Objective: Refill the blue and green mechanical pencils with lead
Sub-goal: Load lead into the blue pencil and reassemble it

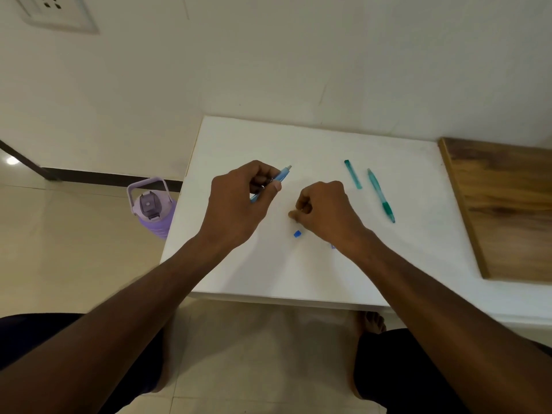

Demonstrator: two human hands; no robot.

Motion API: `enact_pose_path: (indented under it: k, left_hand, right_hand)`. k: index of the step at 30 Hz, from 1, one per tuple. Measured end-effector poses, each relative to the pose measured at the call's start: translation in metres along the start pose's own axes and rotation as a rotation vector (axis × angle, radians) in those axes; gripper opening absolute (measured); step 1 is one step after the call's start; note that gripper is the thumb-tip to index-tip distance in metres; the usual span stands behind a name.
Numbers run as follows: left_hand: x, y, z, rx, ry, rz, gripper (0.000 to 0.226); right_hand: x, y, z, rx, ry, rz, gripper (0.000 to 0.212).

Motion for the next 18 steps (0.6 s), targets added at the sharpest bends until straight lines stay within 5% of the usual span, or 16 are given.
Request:
enact_pose_path:
  k: [9, 18]
  left_hand:
    - [-0.001, -0.003, -0.002, -0.011, 0.005, -0.002, 0.018]
    - [0.001, 0.004, -0.001, -0.043, 0.018, -0.03, 0.017]
  right_hand:
    - [-0.002, 0.0, -0.009, 0.069, -0.044, 0.031, 0.024]
    - [0.001, 0.001, -0.009, 0.156, -0.118, -0.151, 0.015]
Point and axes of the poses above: each hand's wrist, its own x-axis away from the middle knuckle, its own y-axis out of the palm, z = x × y, the point moved 3 cm from there along -x, towards the middle knuckle, and after that the axes turned 9 degrees about x, right-handed, at the moved point
